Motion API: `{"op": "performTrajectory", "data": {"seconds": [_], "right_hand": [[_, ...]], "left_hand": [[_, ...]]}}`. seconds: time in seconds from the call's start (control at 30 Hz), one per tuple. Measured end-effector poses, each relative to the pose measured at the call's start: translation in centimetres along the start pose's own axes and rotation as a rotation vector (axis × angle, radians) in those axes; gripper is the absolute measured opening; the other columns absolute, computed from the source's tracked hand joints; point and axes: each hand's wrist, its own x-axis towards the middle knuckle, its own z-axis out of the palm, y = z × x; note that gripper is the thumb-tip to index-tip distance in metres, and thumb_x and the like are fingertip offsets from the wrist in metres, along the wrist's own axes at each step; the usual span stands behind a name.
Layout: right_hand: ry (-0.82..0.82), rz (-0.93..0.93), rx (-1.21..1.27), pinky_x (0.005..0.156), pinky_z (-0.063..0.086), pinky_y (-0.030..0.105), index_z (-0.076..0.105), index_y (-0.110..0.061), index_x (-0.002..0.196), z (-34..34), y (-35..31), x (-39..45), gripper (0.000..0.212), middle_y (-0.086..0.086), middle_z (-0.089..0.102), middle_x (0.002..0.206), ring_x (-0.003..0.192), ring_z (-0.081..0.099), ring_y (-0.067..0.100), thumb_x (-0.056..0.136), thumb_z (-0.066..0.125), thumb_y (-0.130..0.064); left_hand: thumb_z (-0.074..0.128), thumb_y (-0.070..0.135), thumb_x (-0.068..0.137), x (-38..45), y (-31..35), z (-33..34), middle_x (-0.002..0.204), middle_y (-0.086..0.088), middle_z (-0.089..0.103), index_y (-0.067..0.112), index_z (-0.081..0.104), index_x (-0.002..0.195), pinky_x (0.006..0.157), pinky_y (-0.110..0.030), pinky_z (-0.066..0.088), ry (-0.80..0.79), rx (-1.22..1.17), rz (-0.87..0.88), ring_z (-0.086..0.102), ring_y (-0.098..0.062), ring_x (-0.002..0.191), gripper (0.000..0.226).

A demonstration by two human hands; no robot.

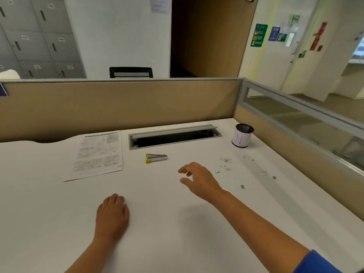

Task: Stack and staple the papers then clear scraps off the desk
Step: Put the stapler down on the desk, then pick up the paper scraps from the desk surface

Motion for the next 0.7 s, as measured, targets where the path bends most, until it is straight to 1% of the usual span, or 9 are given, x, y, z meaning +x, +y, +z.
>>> {"op": "performTrajectory", "data": {"seconds": [0.07, 0.1, 0.13, 0.23, 0.33, 0.43, 0.57, 0.63, 0.7], "right_hand": [[0.042, 0.040, 0.030, 0.084, 0.040, 0.016, 0.061, -0.024, 0.115, -0.7, 0.3, -2.2, 0.027, -0.006, 0.059, 0.117, 0.095, 0.054, 0.004, 0.089, 0.058, -0.028], [0.057, 0.063, 0.044, 0.084, 0.040, 0.016, 0.062, -0.024, 0.114, -1.0, 0.6, -3.2, 0.026, -0.007, 0.060, 0.116, 0.093, 0.054, 0.002, 0.089, 0.059, -0.028], [0.071, 0.089, 0.060, 0.084, 0.041, 0.016, 0.062, -0.024, 0.112, -1.2, 0.9, -4.1, 0.025, -0.007, 0.060, 0.113, 0.091, 0.054, 0.002, 0.088, 0.059, -0.028], [0.119, 0.187, 0.136, 0.082, 0.044, 0.015, 0.065, -0.025, 0.107, -1.6, 1.7, -6.8, 0.021, -0.012, 0.061, 0.104, 0.088, 0.056, 0.001, 0.086, 0.061, -0.027], [0.164, 0.267, 0.190, 0.072, 0.041, 0.007, 0.066, -0.026, 0.103, -2.0, 2.6, -8.7, 0.018, -0.018, 0.058, 0.095, 0.084, 0.056, -0.003, 0.086, 0.062, -0.027], [0.195, 0.331, 0.213, 0.067, 0.039, 0.004, 0.066, -0.026, 0.101, -2.7, 3.8, -10.1, 0.016, -0.019, 0.059, 0.091, 0.081, 0.056, -0.005, 0.085, 0.063, -0.025], [0.206, 0.399, 0.207, 0.065, 0.039, 0.004, 0.067, -0.025, 0.100, -4.4, 6.2, -11.3, 0.015, -0.017, 0.060, 0.089, 0.078, 0.056, -0.004, 0.085, 0.063, -0.024], [0.218, 0.427, 0.199, 0.065, 0.039, 0.006, 0.068, -0.023, 0.098, -5.3, 7.7, -11.6, 0.014, -0.014, 0.061, 0.091, 0.076, 0.056, -0.004, 0.085, 0.063, -0.023], [0.235, 0.462, 0.179, 0.069, 0.041, 0.012, 0.068, -0.021, 0.099, -6.4, 9.8, -11.8, 0.014, -0.012, 0.062, 0.092, 0.075, 0.056, -0.002, 0.085, 0.063, -0.022]], "left_hand": [[0.046, 0.012, 0.079, -0.5, 0.4, -0.2, 0.082, -0.014, 0.063, 0.001, 0.063, 0.082, 0.066, -0.041, 0.044, 0.021, 0.015, 0.024, 0.059, -0.039, 0.080, 0.021], [0.044, 0.013, 0.077, -0.8, 0.8, -0.2, 0.079, -0.015, 0.063, 0.000, 0.064, 0.080, 0.064, -0.041, 0.044, 0.025, 0.010, 0.031, 0.059, -0.039, 0.076, 0.024], [0.045, 0.012, 0.076, -1.3, 1.4, -0.3, 0.080, -0.016, 0.065, 0.000, 0.065, 0.082, 0.065, -0.042, 0.045, 0.027, -0.003, 0.032, 0.060, -0.040, 0.077, 0.025], [0.054, 0.008, 0.078, -2.8, 4.1, -0.4, 0.092, -0.016, 0.071, 0.001, 0.069, 0.093, 0.075, -0.046, 0.047, 0.013, -0.076, 0.047, 0.062, -0.039, 0.089, 0.023], [0.059, 0.007, 0.078, -3.3, 7.1, -0.4, 0.094, -0.013, 0.072, 0.002, 0.069, 0.096, 0.079, -0.045, 0.048, 0.039, -0.203, 0.128, 0.063, -0.036, 0.093, 0.021], [0.063, 0.004, 0.078, -3.6, 10.8, -0.6, 0.098, -0.009, 0.071, 0.005, 0.067, 0.102, 0.081, -0.040, 0.048, 0.038, -0.341, 0.180, 0.061, -0.031, 0.097, 0.024], [0.057, 0.014, 0.085, -3.6, 15.2, -0.2, 0.106, -0.001, 0.067, 0.015, 0.062, 0.112, 0.081, -0.029, 0.043, 0.000, -0.413, 0.238, 0.056, -0.021, 0.102, 0.027], [0.054, 0.019, 0.088, -3.4, 17.0, 0.5, 0.110, 0.001, 0.064, 0.019, 0.058, 0.117, 0.081, -0.025, 0.041, -0.047, -0.427, 0.256, 0.054, -0.018, 0.104, 0.030], [0.053, 0.021, 0.088, -3.1, 18.9, 1.2, 0.114, 0.001, 0.062, 0.020, 0.054, 0.121, 0.083, -0.024, 0.041, -0.091, -0.430, 0.257, 0.053, -0.017, 0.107, 0.033]]}}
